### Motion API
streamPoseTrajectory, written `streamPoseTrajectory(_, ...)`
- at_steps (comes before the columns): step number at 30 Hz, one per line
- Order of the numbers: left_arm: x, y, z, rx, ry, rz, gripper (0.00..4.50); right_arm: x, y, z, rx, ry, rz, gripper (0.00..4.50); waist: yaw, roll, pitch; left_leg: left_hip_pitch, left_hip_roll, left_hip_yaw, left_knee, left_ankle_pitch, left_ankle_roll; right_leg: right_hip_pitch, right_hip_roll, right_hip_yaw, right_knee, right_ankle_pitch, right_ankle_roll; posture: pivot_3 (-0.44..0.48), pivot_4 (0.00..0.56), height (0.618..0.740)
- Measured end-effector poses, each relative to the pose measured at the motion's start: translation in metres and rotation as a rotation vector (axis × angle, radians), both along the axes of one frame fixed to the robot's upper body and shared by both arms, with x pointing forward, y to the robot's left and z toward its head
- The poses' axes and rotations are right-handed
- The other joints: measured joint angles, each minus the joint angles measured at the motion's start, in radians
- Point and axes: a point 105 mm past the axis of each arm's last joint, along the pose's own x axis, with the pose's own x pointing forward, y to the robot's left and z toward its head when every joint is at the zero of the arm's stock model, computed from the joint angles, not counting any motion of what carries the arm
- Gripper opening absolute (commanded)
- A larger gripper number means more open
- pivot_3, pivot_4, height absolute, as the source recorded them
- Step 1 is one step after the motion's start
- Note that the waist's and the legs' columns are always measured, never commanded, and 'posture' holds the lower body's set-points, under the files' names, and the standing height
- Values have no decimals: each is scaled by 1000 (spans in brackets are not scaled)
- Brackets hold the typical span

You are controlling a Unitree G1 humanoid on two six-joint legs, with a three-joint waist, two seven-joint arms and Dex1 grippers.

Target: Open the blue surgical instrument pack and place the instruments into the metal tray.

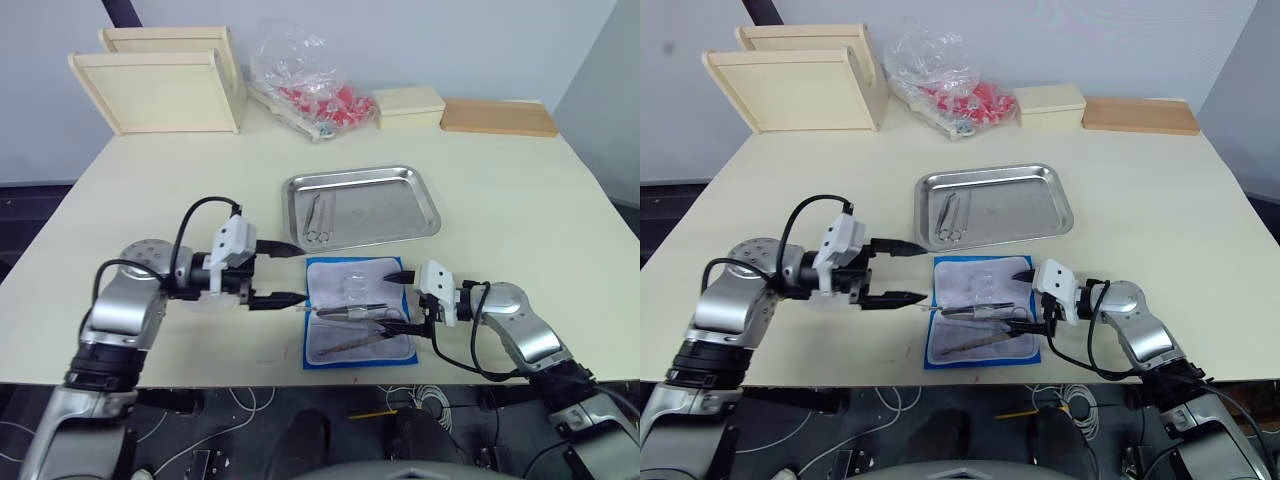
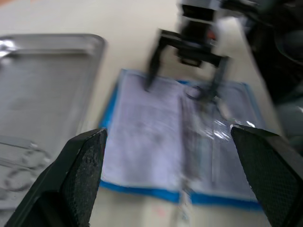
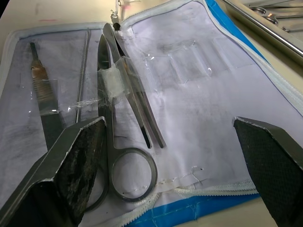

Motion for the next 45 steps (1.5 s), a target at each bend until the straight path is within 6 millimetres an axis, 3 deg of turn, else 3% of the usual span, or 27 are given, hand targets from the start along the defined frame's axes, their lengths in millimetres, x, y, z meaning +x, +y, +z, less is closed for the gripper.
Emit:
streamPoseTrajectory(9, -18, 27, 12, 110, -31, -83, 4467, -1, 0, 0, 0, -4, 9, 4500, 1, 0, 0, 0, 0, 0, -3, 0, 0, -1, -6, 2, -2, 0, 0, 0, 150, 740)
streamPoseTrajectory(20, -23, 24, 15, 84, -17, -127, 4467, -2, -1, 1, 1, -9, 10, 4500, 2, 0, 1, 0, 0, 1, -4, 0, 0, -1, -4, -1, -2, 0, 0, 0, 150, 740)
streamPoseTrajectory(30, -11, -5, -6, 112, -24, -163, 4467, -2, -2, 1, 2, -8, 10, 4500, 4, -1, 1, -1, -1, 4, -4, 0, 1, -1, -1, -1, -2, 0, 0, 0, 150, 740)
streamPoseTrajectory(36, 2, -36, -31, 94, -32, -176, 4467, -2, -3, 1, 2, -9, 7, 4500, 6, -1, 0, -1, -2, 5, -4, 0, 1, 0, 0, -1, -2, 0, 0, 0, 150, 740)
streamPoseTrajectory(39, 7, -45, -39, 86, -24, -172, 3674, -2, -3, 1, 3, -10, 7, 4500, 5, -2, 0, -2, -2, 5, -4, 0, 1, 0, 0, -1, -2, 0, 0, 0, 150, 740)
streamPoseTrajectory(41, 10, -47, -40, 88, -32, -170, 2723, -3, -3, 1, 3, -11, 6, 4500, 5, -3, -1, -1, -2, 5, -4, 0, 1, 0, 0, -1, -2, 0, 0, 0, 150, 740)
streamPoseTrajectory(42, 12, -47, -42, 94, -41, -164, 2463, -3, -3, 1, 4, -12, 6, 4500, 5, -3, -1, -1, -2, 5, -4, 0, 1, 0, 0, -1, -2, 0, 0, 0, 150, 740)
streamPoseTrajectory(45, 15, -50, -50, 108, -43, -153, 2463, -3, -3, 2, 4, -14, 5, 4500, 4, -4, -1, -1, -2, 5, -4, 0, 1, 0, 0, -1, -2, 0, 0, 0, 150, 740)
